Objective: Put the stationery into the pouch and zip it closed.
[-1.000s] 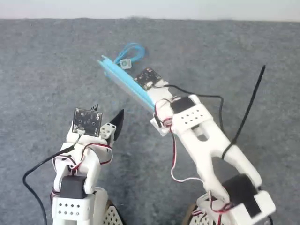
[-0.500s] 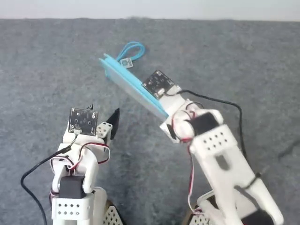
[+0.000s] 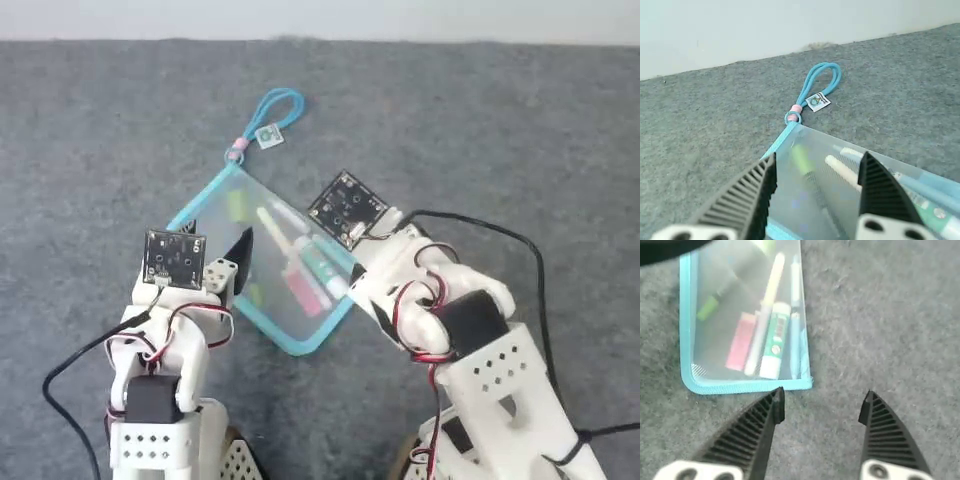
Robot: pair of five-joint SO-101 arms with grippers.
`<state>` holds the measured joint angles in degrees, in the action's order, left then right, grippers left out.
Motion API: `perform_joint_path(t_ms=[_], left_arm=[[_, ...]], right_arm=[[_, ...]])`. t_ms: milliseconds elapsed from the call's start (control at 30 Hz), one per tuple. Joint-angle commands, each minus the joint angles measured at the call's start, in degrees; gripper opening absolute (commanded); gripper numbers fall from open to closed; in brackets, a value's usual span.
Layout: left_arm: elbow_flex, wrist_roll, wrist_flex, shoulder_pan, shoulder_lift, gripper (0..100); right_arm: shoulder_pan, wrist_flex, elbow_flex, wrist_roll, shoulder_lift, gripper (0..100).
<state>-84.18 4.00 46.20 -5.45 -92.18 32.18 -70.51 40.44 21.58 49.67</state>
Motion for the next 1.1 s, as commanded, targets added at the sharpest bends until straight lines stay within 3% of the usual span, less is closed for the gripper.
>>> perform_joint_path(t_ms=[0,133,333,467,733,1067], left_arm=[[0.8,-0.6,-1.8,-0.3,-0.9,25],[1.1,-0.6,-1.8,-0.3,-1.0,25],[2.9,-0.7,-1.4,-3.2,-5.6,25],[2.2,-0.4,0.4,-2.5,-12.7,25],[0.6,-0.3,1.1,-0.5,-12.1,25],[-10.5,-0.2,1.1,-0.5,-12.2,25]], right_arm=[[0.3,3.1,0.7,0.3,-1.5,24.2],[0.3,3.9,1.4,0.3,-1.8,21.3],[0.2,2.3,3.4,0.3,1.5,0.4],[-3.5,2.9,9.3,0.4,6.6,2.5],[-20.2,2.9,20.6,0.6,23.1,3.1],[-28.2,2.4,39.7,0.8,45.6,3.2]])
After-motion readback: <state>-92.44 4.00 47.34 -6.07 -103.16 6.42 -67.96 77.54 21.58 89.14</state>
